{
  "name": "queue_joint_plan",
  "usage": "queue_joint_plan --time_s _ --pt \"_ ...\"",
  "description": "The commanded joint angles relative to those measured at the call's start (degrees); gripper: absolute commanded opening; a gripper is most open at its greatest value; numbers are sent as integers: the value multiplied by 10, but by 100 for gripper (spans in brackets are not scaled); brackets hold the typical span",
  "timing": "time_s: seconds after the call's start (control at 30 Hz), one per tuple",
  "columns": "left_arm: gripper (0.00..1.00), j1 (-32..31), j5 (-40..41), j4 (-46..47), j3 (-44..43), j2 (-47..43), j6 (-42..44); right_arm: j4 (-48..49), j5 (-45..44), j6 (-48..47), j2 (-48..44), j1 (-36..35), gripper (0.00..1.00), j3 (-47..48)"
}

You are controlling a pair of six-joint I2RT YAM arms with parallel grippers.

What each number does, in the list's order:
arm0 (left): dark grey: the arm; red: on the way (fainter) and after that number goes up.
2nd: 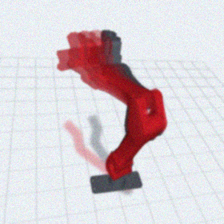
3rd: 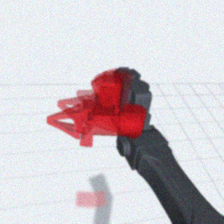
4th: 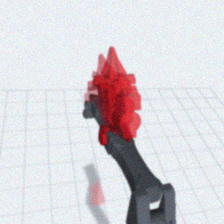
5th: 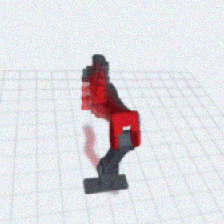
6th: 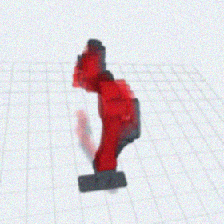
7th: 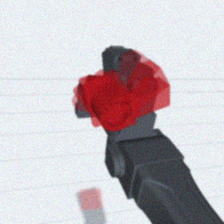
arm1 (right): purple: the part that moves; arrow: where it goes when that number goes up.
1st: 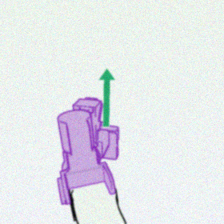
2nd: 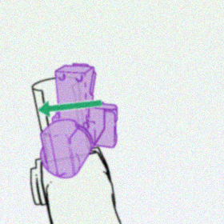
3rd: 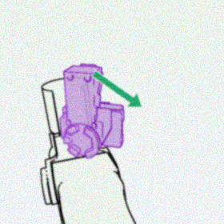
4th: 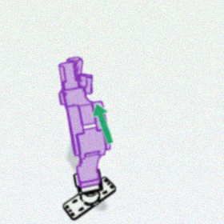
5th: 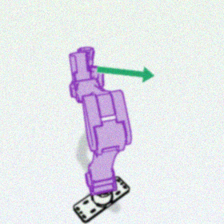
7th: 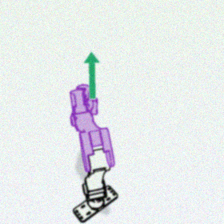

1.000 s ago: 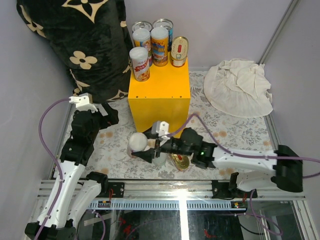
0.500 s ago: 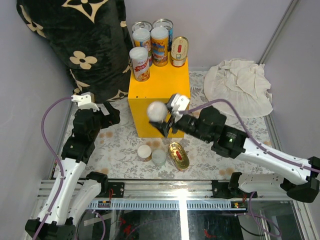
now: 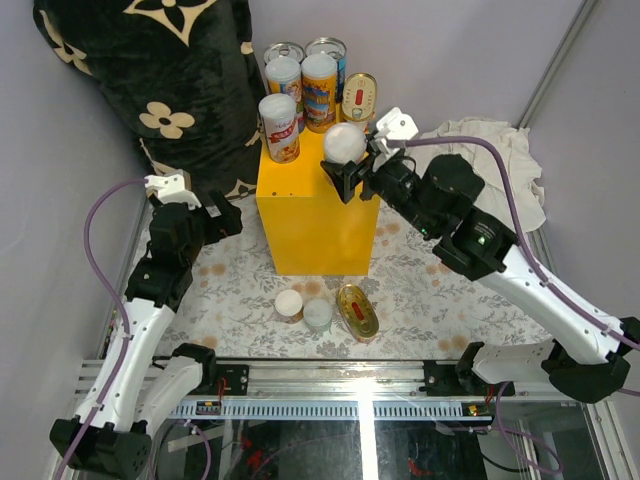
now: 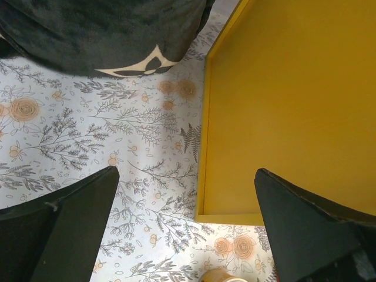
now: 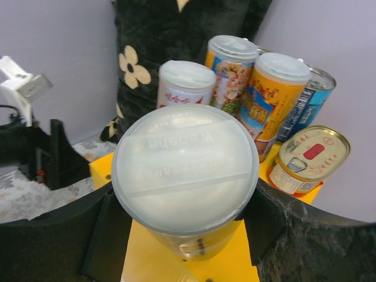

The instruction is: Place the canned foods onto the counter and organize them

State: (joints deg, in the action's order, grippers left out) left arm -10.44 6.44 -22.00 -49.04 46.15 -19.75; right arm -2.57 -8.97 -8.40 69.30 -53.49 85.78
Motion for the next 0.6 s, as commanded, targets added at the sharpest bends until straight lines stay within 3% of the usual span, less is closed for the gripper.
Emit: queue_joint_plan --time_s 0.0,0.3,0.47,0.57 --pt "100 4 -3 28 -1 -6 -10 56 17 -11 21 41 0 76" --pt "100 4 -63 23 0 -4 14 67 143 60 114 122 0 128" --pt "100 4 -36 32 10 -10 6 61 182 92 159 156 0 158" --pt "100 4 -29 35 12 -15 2 51 213 117 184 175 14 179"
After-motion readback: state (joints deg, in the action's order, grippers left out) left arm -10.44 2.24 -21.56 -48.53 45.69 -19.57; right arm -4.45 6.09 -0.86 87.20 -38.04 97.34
